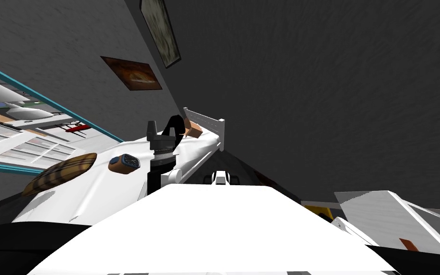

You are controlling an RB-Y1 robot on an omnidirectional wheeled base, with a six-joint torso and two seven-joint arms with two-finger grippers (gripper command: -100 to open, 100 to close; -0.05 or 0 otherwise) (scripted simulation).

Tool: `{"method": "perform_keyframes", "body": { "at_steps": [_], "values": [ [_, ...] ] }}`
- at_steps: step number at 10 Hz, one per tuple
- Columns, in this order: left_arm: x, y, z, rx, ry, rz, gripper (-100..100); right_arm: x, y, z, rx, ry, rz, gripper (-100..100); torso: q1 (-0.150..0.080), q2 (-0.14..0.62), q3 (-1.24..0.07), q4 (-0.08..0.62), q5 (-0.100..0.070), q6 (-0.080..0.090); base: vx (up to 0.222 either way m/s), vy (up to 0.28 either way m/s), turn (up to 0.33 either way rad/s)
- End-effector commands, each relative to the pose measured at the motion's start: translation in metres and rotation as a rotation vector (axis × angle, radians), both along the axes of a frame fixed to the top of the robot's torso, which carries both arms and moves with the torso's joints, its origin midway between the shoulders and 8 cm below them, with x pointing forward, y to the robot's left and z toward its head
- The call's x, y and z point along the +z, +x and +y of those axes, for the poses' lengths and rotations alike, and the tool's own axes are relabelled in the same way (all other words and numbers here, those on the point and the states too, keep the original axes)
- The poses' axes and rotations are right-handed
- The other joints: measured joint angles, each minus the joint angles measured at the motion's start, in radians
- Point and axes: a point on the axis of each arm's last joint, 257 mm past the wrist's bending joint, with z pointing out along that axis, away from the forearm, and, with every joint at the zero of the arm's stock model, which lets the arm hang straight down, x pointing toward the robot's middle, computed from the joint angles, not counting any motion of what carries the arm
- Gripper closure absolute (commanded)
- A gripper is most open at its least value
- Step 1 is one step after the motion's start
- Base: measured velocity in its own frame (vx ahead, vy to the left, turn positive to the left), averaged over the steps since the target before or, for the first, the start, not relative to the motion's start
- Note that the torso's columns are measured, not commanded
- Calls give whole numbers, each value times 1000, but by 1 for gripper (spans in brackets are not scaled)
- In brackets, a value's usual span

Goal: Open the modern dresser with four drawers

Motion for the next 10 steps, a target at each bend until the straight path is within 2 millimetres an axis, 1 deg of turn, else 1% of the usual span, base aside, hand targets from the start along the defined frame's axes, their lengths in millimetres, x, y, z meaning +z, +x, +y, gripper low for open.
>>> {"method": "perform_keyframes", "body": {
  "at_steps": [1,2,3,4,5,6,7,8,9,10],
  "values": [
    [0,0,0,0,0,0,0,8,0,-5,4,-7,1,-100,2,-1,0,0,0,0,-4,-8,-2],
    [0,0,0,0,0,0,0,18,0,-16,9,-5,1,-100,4,-2,-1,0,0,-1,9,23,-27],
    [0,0,0,0,0,0,0,23,0,-22,12,-4,1,-100,7,-4,-2,-1,2,-1,23,52,-29],
    [0,0,0,0,0,0,0,20,-8,-18,-2,5,14,-100,10,-5,-3,-1,3,-1,22,46,7],
    [0,0,0,0,0,0,0,21,-7,-19,1,3,11,-100,11,-4,-3,-1,4,1,10,21,7],
    [0,0,0,0,0,0,0,23,0,-22,12,-4,1,-100,10,-3,-3,-2,4,1,0,6,-14],
    [0,0,0,0,0,0,0,33,0,-32,17,-3,0,-100,9,-3,-3,-1,5,0,8,35,-35],
    [0,0,0,0,0,0,0,32,-1,-32,17,-2,1,-100,11,-4,-4,-1,7,-1,11,41,-9],
    [0,0,0,0,0,0,0,23,-3,-26,13,11,-3,-100,14,-4,-5,-1,9,0,5,8,0],
    [0,0,0,0,0,0,0,21,-2,-25,14,18,-1,0,14,-3,-4,-1,8,0,0,0,0]
  ]
}}
